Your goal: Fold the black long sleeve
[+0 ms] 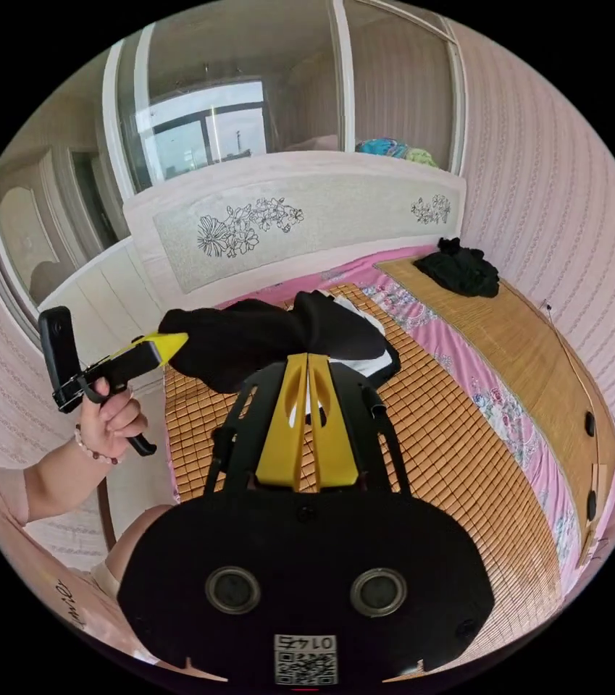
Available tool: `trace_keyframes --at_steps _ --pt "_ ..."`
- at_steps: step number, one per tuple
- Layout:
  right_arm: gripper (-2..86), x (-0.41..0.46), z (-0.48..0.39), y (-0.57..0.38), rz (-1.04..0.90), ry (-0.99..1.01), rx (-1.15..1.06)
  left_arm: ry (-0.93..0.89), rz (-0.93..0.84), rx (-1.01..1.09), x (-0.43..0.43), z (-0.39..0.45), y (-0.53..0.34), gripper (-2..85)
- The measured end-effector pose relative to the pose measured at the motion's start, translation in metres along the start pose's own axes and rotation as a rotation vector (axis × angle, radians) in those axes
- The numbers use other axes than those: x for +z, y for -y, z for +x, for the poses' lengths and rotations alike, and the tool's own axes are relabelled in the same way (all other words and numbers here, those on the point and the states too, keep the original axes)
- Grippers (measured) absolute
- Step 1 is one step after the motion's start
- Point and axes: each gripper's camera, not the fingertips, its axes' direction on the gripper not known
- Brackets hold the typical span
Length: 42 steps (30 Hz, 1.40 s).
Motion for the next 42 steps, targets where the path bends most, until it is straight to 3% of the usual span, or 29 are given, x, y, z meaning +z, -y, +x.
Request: trace_keyframes --at_steps 3,7,9,12,14,21,24,28,30,33,38,42 --pt "-0.8 -0.057 0.02 -0.082 0.001 -0.045 0.055 -0.177 -0.185 0.035 0.029 0.08 -0.044 0.1" --pt "0.1 -0.06 0.039 -0.24 -0.296 -0.227 0.214 -0.305 -0.57 -0.148 0.079 0.133 -0.182 4.5" --pt "1.3 -0.054 0.042 -0.3 -0.46 -0.252 0.317 -0.302 -0.721 -0.216 0.079 0.145 -0.236 4.9" --pt "6.0 -0.065 0.022 -0.355 -0.474 -0.13 0.412 -0.131 -0.836 -0.125 0.048 0.165 -0.275 4.8" --pt "8.5 -0.073 0.006 -0.367 -0.437 -0.101 0.439 0.043 -0.934 -0.048 0.038 0.177 -0.286 4.4" --pt "15.3 -0.075 -0.015 -0.345 -0.372 -0.107 0.482 0.155 -1.099 -0.01 0.06 0.209 -0.321 7.9" --pt "6.3 -0.073 0.001 -0.347 -0.439 0.023 0.56 0.128 -1.182 -0.04 0.076 0.221 -0.346 7.2" --pt "2.0 -0.144 0.005 -0.345 -0.296 0.042 0.591 0.177 -1.219 0.057 0.071 0.248 -0.359 1.1" --pt "1.6 -0.194 0.006 -0.344 -0.19 0.04 0.593 0.145 -1.163 0.084 0.053 0.261 -0.351 0.1" --pt "1.2 -0.296 0.012 -0.346 0.034 0.035 0.634 0.052 -0.945 0.022 0.0 0.276 -0.312 -0.5" --pt "1.0 -0.445 -0.002 -0.34 0.305 0.03 0.604 -0.07 -0.436 -0.031 -0.116 0.295 -0.213 -0.9" --pt "0.9 -0.571 -0.046 -0.312 0.556 0.005 0.46 -0.144 -0.155 0.066 -0.176 0.337 -0.147 -1.0"
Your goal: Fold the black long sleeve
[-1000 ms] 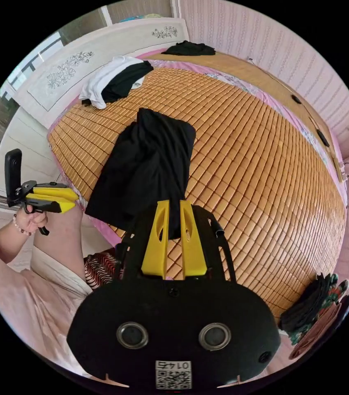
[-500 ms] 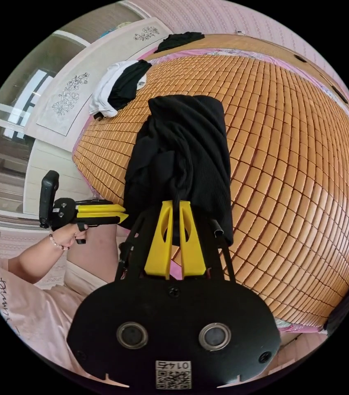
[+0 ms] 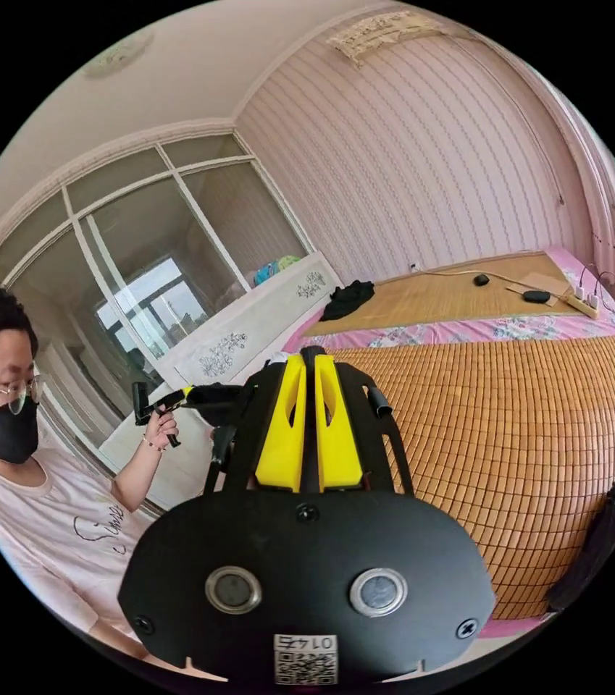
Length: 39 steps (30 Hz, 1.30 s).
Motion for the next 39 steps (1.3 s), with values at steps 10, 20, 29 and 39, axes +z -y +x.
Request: trace_keyframes --at_steps 10,20,29,39 --pt "0.8 -0.19 -0.201 0.112 0.36 -0.127 -0.354 -0.042 0.393 0.204 -0.108 0.152 0.087 -1.0" --pt "0.7 -0.328 -0.361 0.121 0.619 -0.166 -0.657 -0.089 0.64 0.444 -0.178 0.255 0.081 -1.0" --pt "0.5 -0.197 -0.28 0.216 0.011 -0.481 -0.431 0.195 0.27 0.268 -0.024 0.187 0.125 -1.0" --pt "0.6 -0.165 -0.19 0.3 0.284 -0.305 -0.268 0.251 0.289 0.218 0.061 0.154 0.167 -1.0"
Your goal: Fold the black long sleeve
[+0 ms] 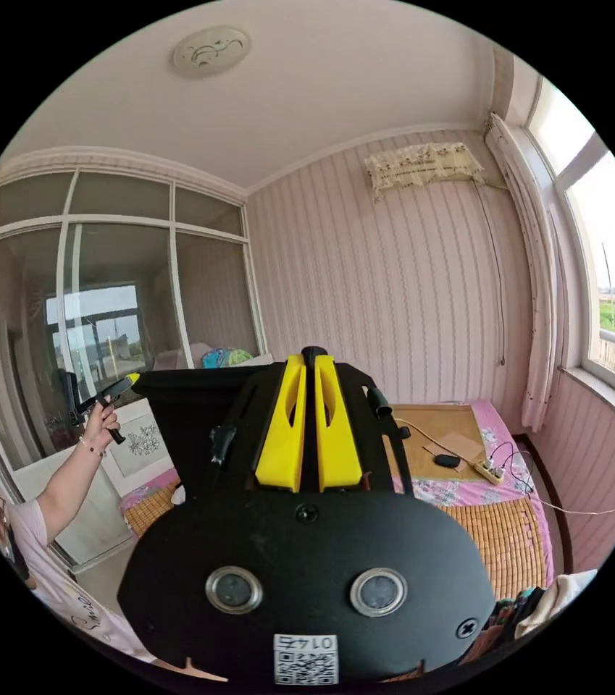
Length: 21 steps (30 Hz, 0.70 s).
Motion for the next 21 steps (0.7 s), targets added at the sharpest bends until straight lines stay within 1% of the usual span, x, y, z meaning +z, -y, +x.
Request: trace_keyframes --at_steps 3,6,7,8,9,10,11,12,13,14,15,16,19,21 --pt "0.7 0.003 -0.006 -0.006 -0.027 0.004 -0.082 -0.002 -0.018 0.055 0.017 -0.001 -0.006 -1.0" --pt "0.8 0.019 0.004 -0.054 -0.167 -0.009 -0.113 0.01 -0.142 0.071 0.049 -0.019 -0.049 -1.0" --pt "0.8 0.03 0.011 -0.084 -0.26 -0.019 -0.108 -0.013 -0.215 0.05 0.064 -0.031 -0.076 -1.0" --pt "0.8 0.036 0.015 -0.101 -0.308 -0.039 -0.104 -0.03 -0.297 0.023 0.079 -0.044 -0.11 -1.0" --pt "0.8 0.05 0.022 -0.139 -0.404 -0.083 -0.099 -0.033 -0.341 0.008 0.086 -0.05 -0.129 -1.0" --pt "0.8 0.064 0.031 -0.179 -0.52 -0.097 -0.081 -0.025 -0.438 -0.01 0.102 -0.061 -0.169 -1.0" --pt "0.8 0.071 0.035 -0.199 -0.567 -0.103 -0.066 -0.006 -0.533 -0.024 0.116 -0.07 -0.211 -1.0" --pt "0.8 0.084 0.045 -0.241 -0.668 -0.099 -0.028 0.004 -0.582 -0.033 0.123 -0.074 -0.233 -1.0" --pt "0.9 0.097 0.055 -0.28 -0.772 -0.1 0.014 0.014 -0.681 -0.046 0.137 -0.082 -0.275 -1.0" --pt "0.9 0.102 0.06 -0.3 -0.82 -0.106 0.04 0.011 -0.748 -0.08 0.147 -0.09 -0.314 -1.0" --pt "0.9 0.111 0.072 -0.338 -0.905 -0.107 0.107 0.007 -0.783 -0.098 0.152 -0.094 -0.331 -1.0" --pt "0.9 0.117 0.084 -0.371 -0.98 -0.079 0.191 0.021 -0.864 -0.137 0.162 -0.102 -0.363 -1.0" --pt "0.9 0.119 0.107 -0.43 -1.119 -0.036 0.362 0.054 -1.044 -0.192 0.179 -0.119 -0.421 -1.0" --pt "0.9 0.113 0.116 -0.448 -1.154 0.0 0.435 0.059 -1.12 -0.181 0.185 -0.125 -0.438 -1.0"
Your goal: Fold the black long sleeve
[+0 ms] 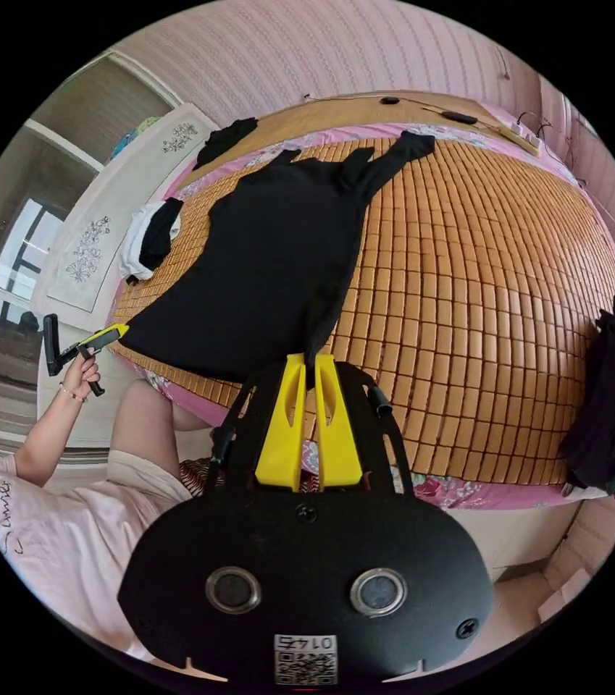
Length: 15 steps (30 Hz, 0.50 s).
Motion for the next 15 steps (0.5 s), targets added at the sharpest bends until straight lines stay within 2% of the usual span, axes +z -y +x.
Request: trace_keyframes --at_steps 4,7,15 --pt "1.0 0.001 0.013 -0.016 -0.098 0.003 -0.019 0.089 -0.137 0.138 0.015 0.0 0.001 -1.0" --pt "1.2 -0.006 0.014 -0.024 -0.15 0.005 -0.061 0.084 -0.18 0.185 0.019 -0.005 0.002 -1.0" --pt "3.0 -0.005 0.023 -0.023 -0.313 -0.021 -0.128 0.013 -0.268 0.142 0.053 -0.037 0.039 -0.6"
